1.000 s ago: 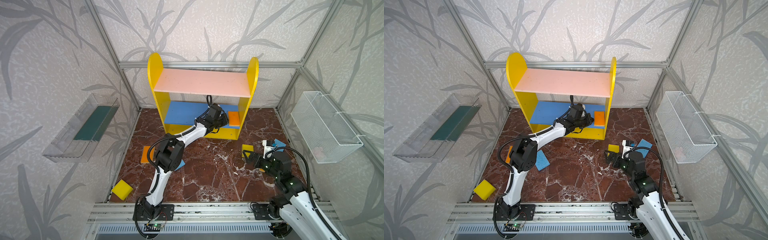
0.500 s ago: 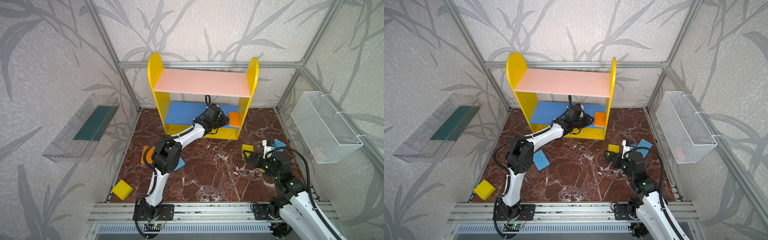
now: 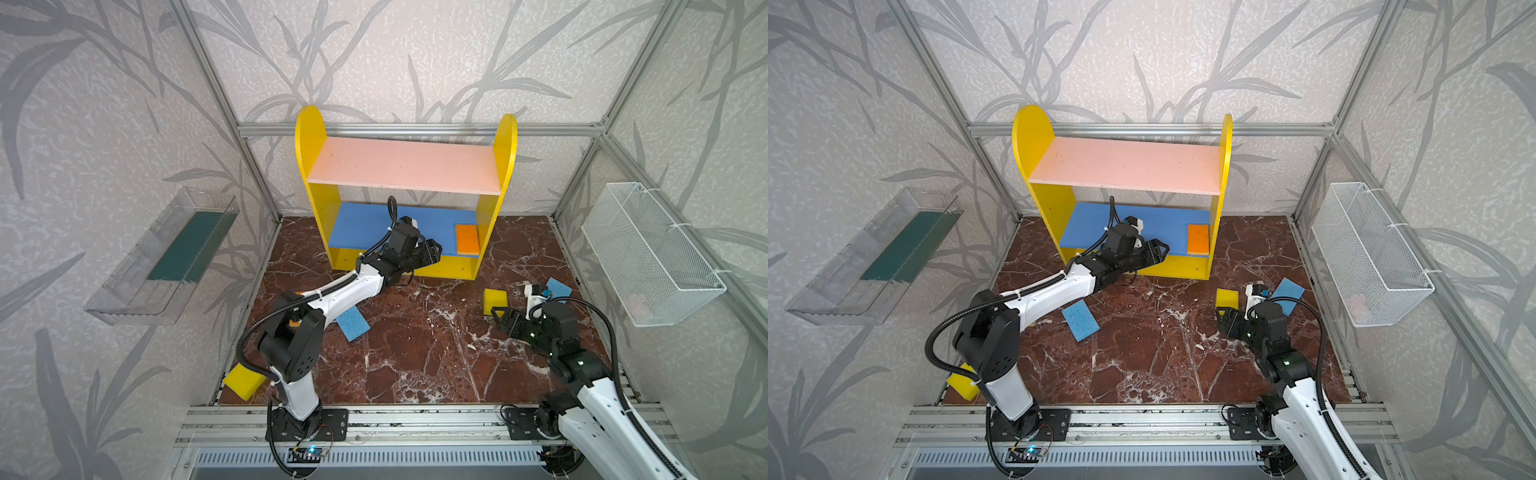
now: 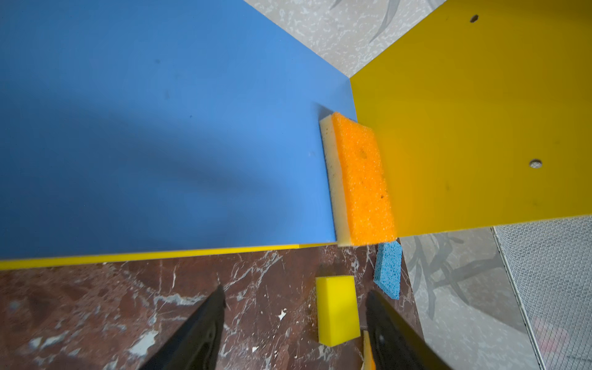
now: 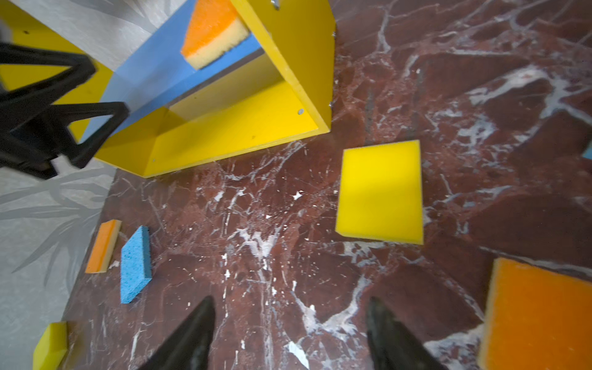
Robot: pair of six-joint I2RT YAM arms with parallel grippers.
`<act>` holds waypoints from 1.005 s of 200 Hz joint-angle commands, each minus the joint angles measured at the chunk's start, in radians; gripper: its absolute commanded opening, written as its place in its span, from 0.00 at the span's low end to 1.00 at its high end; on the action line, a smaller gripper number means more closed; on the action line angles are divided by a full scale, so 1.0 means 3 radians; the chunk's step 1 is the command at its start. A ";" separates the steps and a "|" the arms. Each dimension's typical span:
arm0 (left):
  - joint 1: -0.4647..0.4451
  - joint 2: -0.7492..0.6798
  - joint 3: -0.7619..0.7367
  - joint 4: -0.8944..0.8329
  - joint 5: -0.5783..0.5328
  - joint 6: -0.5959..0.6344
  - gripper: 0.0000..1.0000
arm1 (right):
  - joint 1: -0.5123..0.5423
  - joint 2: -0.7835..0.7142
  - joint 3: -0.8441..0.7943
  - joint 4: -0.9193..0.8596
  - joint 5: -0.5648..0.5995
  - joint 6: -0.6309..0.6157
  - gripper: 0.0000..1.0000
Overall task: Place and organize the cleaning sponges onto the shelf
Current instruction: 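Release the sponge and withdraw the left gripper while the right gripper grasps the yellow sponge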
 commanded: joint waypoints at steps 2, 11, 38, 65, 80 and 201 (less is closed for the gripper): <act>-0.0027 -0.0330 -0.0424 0.0242 -0.0085 0.0033 0.70 | -0.0326 0.0206 0.0145 -0.0112 -0.0057 -0.0055 0.67; -0.0044 -0.0431 -0.0586 0.0298 -0.0102 0.0032 0.70 | -0.0453 0.0265 0.0162 -0.0096 -0.0112 -0.0065 0.67; -0.0124 -0.0682 -0.1001 0.0428 -0.0135 0.0051 0.71 | -0.0687 0.0498 0.0194 0.0032 -0.0211 -0.0070 0.66; -0.0192 -0.0759 -0.1369 0.0681 -0.0086 -0.0026 0.74 | -0.0724 0.0883 0.0244 0.0178 -0.0215 -0.0087 0.66; -0.0204 -0.0736 -0.1544 0.0854 -0.0029 -0.0077 0.86 | -0.0734 0.1105 0.0267 0.0317 -0.0274 -0.0086 0.65; -0.0326 -0.0635 -0.1875 0.1167 -0.0010 -0.0080 0.92 | -0.0753 0.2382 0.0649 0.0735 -0.0339 -0.0100 0.40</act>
